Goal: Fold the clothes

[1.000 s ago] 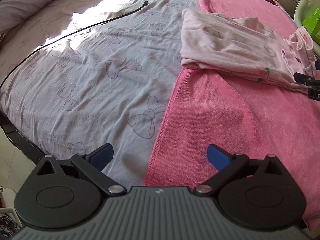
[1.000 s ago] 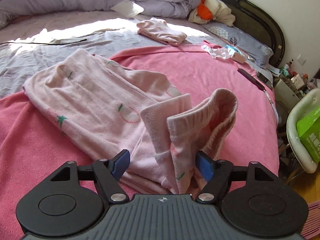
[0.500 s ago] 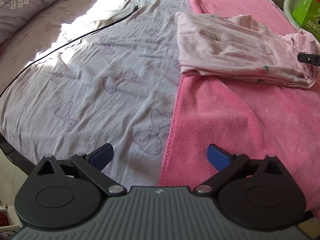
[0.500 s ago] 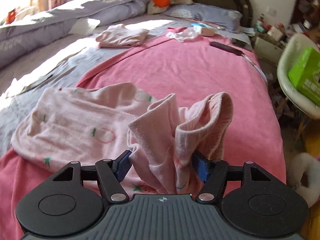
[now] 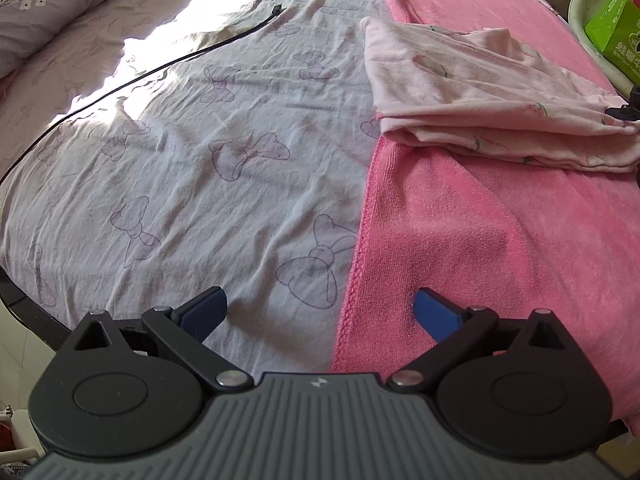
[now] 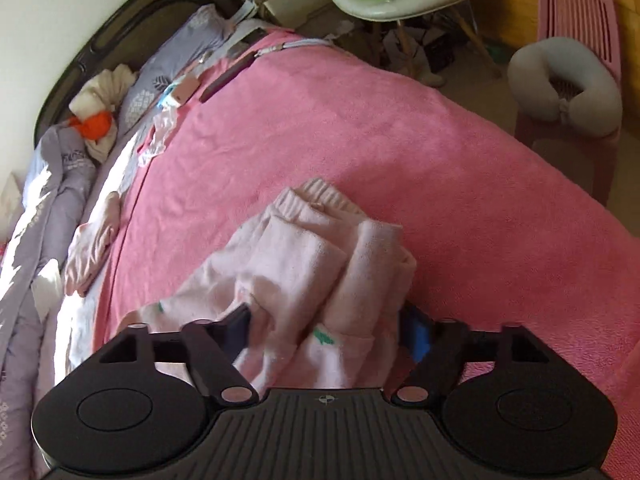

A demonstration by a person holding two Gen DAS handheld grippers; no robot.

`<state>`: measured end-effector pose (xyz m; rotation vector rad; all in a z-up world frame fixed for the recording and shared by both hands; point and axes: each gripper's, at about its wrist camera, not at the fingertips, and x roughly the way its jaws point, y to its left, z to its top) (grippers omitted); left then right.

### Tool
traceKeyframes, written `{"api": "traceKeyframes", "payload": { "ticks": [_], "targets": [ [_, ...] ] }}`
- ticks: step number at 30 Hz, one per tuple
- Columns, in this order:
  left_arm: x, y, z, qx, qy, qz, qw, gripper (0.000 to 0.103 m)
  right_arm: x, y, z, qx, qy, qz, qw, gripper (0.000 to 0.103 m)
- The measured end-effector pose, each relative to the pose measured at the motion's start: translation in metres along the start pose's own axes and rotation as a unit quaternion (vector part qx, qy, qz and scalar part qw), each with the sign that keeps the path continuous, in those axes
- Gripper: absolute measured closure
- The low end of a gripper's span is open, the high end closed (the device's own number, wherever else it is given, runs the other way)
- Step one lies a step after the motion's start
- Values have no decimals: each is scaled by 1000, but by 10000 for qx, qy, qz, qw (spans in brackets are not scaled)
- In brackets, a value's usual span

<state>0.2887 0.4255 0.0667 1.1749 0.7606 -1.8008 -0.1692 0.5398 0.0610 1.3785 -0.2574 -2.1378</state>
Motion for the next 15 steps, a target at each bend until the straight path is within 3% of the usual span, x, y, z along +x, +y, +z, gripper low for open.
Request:
{"api": "traceKeyframes", "payload": {
  "ticks": [1,4,6,10,13,15],
  "targets": [
    [0,1,0,-24,-6,4,10000,1,-4,9,1,-226,8,28,9997,65],
    [-2,5,1,-88,-34,22,10000,1,-22,48,-2,-1240,-145,49,9922,69],
    [-3,9,0,-137,-53,58,9999,1,-39,89,-20,-2276,-357,225,9729,69],
    [-5,19,-1,-287,-74,135,9995,1,-53,166,-77,-4130,-484,762,9062,71],
    [-6,29,-3,-410,-53,176,9990,1,-42,204,-133,-5077,-292,1190,8528,89],
    [-7,34,-6,-476,-38,199,9987,1,-23,218,-176,-5646,-56,1141,8174,89]
  ]
}}
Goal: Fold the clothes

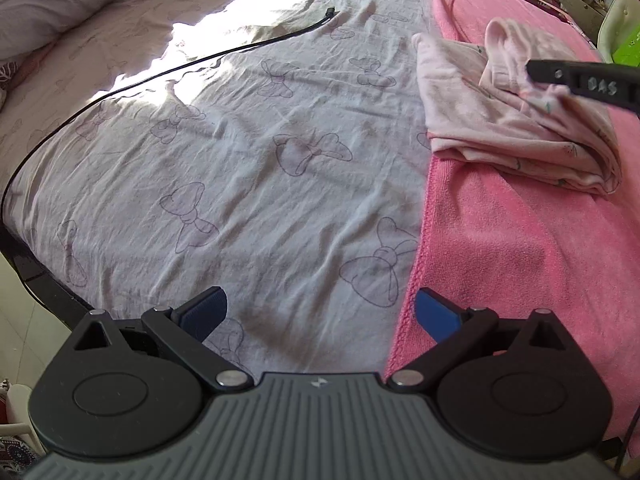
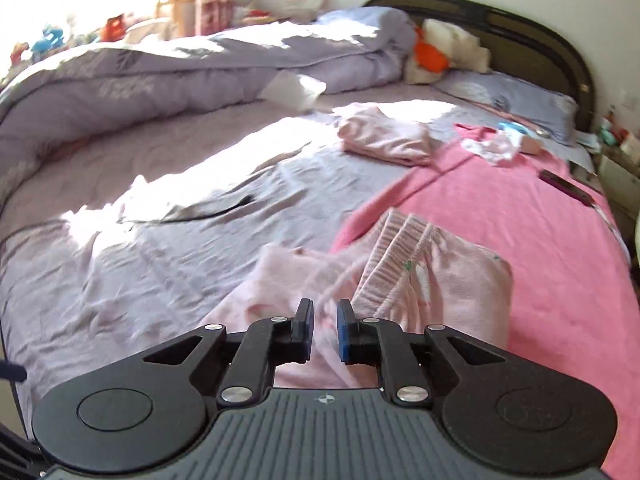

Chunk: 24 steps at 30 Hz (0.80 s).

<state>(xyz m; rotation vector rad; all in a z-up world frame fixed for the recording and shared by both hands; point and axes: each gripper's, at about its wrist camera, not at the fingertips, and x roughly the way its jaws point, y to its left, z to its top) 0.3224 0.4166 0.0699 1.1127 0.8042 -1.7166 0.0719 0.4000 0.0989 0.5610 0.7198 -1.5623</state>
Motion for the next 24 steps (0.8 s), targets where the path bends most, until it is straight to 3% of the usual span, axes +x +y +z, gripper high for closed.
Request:
{"api": "traceKeyframes", "payload": {
  "ticks": [1,3,5,7,9,14,15,16,18,19,24],
  "targets": [
    [-1,3,-1,-30,3,11,10000,1,9,17,-4,-262,165,-45,9995,89],
    [-2,9,-4,-97,-15,14,10000,1,4,34,-11,-568,37,-412,9975,89],
    [-2,15,-7,-189,-12,14,9998,1,-16,44,-21,-828,-471,-1056,9898,70],
    [1,21,-10,-293,17,9,9996,1,-29,42,-27,-1063,-951,-1648,9760,19],
    [3,25,-11,-392,38,-21,9992,1,-28,37,-28,-1336,-1048,-1876,9675,11],
    [5,29,-10,-440,52,-82,9990,1,25,36,-21,-2125,-519,-1837,9583,14],
    [5,29,-10,-417,48,-85,9991,1,41,31,-17,-2051,-200,-1876,9604,24],
    [5,29,-9,-393,44,-89,9992,1,52,22,-13,-1753,94,-1738,9690,47],
    [4,31,-9,-367,40,-88,9993,1,60,3,-3,-1113,446,-1403,9828,58],
    [4,32,-9,-355,39,-87,9993,1,55,0,3,-1044,394,-1413,9837,66],
    [5,39,-9,-414,35,-76,9991,1,-4,2,26,-617,-350,-1322,9887,71]
  ]
}}
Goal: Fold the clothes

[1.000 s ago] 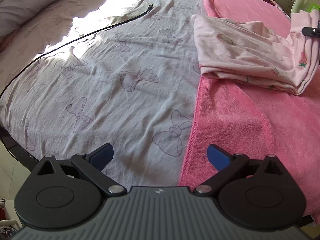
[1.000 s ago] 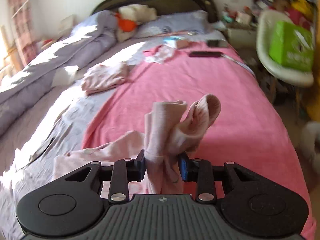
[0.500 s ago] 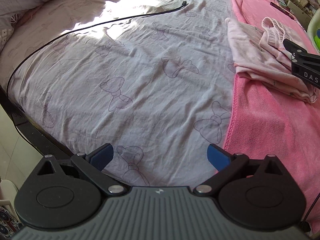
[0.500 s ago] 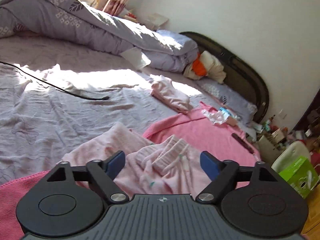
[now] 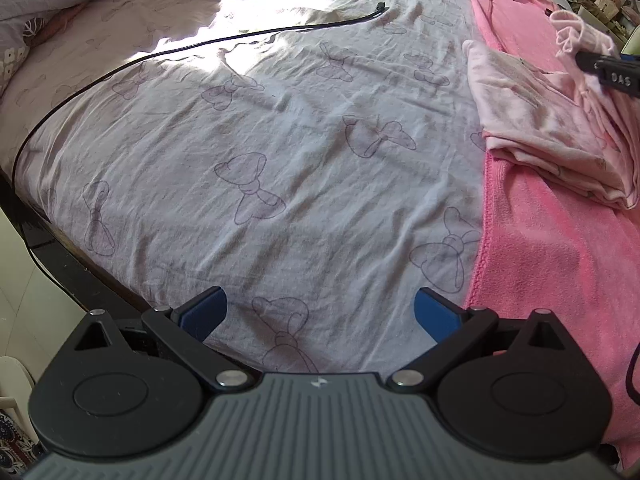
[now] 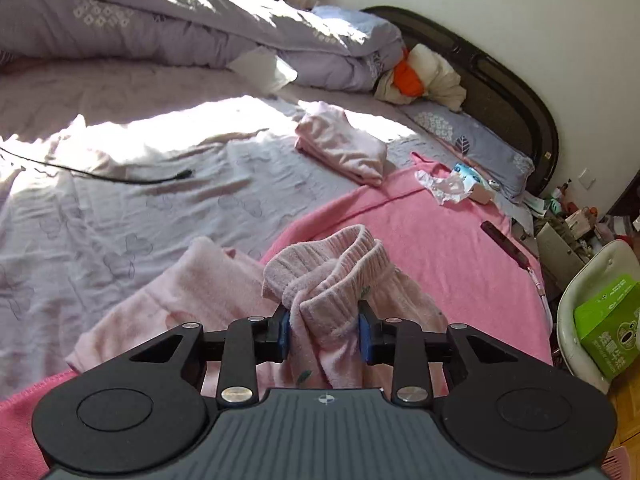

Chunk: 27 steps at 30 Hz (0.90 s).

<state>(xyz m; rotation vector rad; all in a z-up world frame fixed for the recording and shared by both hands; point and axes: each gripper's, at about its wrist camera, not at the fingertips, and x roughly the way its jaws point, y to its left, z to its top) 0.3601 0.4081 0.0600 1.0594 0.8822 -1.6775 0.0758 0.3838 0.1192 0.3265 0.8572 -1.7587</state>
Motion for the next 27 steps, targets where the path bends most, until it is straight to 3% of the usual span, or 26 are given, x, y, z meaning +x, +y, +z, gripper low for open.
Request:
{"api": "traceKeyframes", "payload": {
  "ticks": [2,5,6,8,11,12,13,15,17,19,20,23,26,27],
  "targets": [
    [0,3,1,-36,-17,5,10000,1,-19,11,5,-116,-228,255,9993,71],
    [-1,7,4,-72,-29,23,10000,1,-27,53,-4,-908,-396,667,9928,71],
    [-1,8,5,-81,-29,30,10000,1,-22,71,-11,-1243,-352,790,9885,70],
    [-1,10,6,-88,-25,50,9999,1,0,99,-30,-1692,168,980,9805,63],
    [-5,12,6,-86,-70,76,9999,1,-7,122,-44,-2435,-196,724,9670,51],
    [-6,12,6,-91,-106,87,9999,1,-13,118,-41,-2403,-208,849,9668,41],
    [-8,13,6,-108,-131,110,9998,1,-24,107,-38,-2161,-241,1160,9691,23],
    [-13,12,7,-161,-202,178,9995,1,-45,81,-33,-1653,-369,1701,9708,16],
    [-22,9,9,-206,-337,249,9989,2,-64,52,-28,-1252,-465,2142,9676,19],
    [-32,3,12,-179,-492,290,9982,2,-66,26,-22,-956,-332,2266,9687,43],
    [-36,-3,14,-136,-555,301,9979,2,-59,13,-21,-816,-195,2235,9711,47],
    [-45,-26,18,15,-711,346,9969,2,-27,-25,-21,-490,269,2020,9778,51],
    [-45,-62,15,172,-726,509,9959,2,30,-24,-51,-1156,1109,2229,9616,51],
    [-45,-77,13,215,-711,603,9954,2,35,-24,-60,-1368,912,2364,9576,49]
  ]
}}
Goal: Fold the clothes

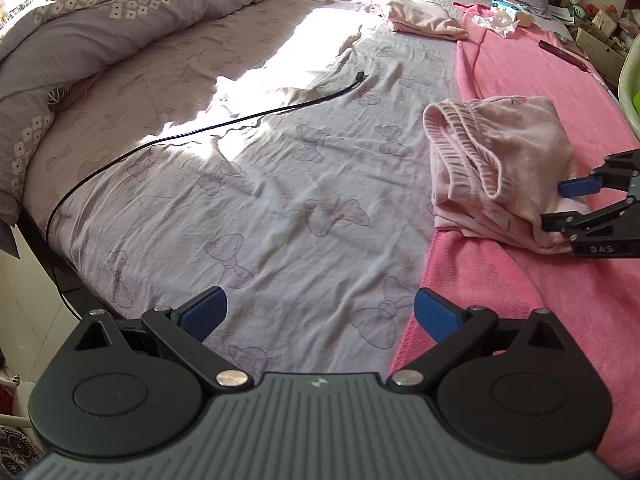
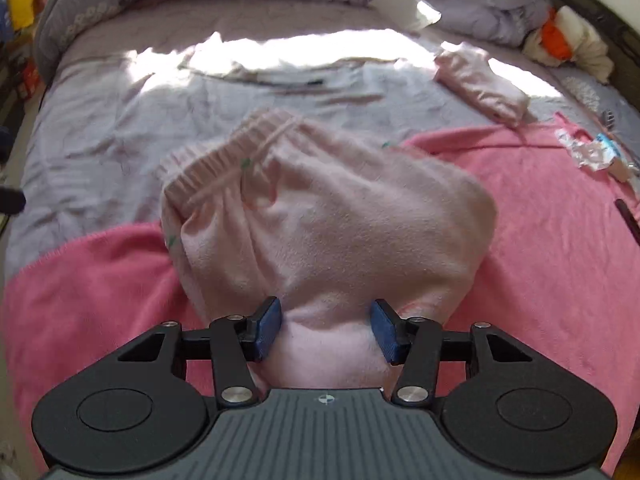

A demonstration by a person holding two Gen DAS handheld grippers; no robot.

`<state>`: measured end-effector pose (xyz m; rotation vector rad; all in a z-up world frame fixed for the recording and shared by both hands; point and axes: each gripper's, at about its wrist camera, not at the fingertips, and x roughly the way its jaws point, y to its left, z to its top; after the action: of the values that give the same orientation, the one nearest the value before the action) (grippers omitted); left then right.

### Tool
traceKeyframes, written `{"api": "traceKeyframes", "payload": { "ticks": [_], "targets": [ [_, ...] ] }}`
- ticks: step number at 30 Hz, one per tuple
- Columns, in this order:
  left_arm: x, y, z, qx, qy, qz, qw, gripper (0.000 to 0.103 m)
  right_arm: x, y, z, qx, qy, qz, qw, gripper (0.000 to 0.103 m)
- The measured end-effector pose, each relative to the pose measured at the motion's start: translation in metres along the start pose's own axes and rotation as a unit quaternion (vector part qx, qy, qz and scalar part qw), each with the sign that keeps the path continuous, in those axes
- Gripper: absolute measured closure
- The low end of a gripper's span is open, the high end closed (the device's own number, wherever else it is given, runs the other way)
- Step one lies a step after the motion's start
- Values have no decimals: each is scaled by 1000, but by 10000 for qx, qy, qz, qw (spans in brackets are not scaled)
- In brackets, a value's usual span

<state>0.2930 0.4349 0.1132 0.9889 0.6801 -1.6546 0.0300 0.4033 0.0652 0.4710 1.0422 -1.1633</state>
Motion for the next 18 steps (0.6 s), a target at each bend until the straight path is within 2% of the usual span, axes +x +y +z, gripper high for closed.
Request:
{"api": "traceKeyframes", "payload": {
  "ticks": [2,5,7,9,12,14,18],
  "targets": [
    [-7,-31,-6,78,-1,186,9998,2,-6,-2,-1,-318,-106,161,9993,48],
    [-23,-78,-19,-70,36,335,9994,2,-32,-20,-5,-234,63,515,9984,44],
    [-33,-109,-29,-204,93,395,9990,2,-51,-33,-16,-431,393,735,9956,24],
    [-44,-143,-40,-341,176,446,9983,2,-69,-42,-31,-971,499,709,9915,23],
    [-61,-190,-54,-478,142,419,9979,1,-93,-56,-53,-1707,409,474,9833,23],
    [-67,-217,-59,-573,135,364,9976,1,-104,-66,-62,-2041,322,487,9772,23],
    [-73,-249,-57,-652,84,159,9977,1,-102,-75,-63,-2644,450,503,9620,23]
  ]
}}
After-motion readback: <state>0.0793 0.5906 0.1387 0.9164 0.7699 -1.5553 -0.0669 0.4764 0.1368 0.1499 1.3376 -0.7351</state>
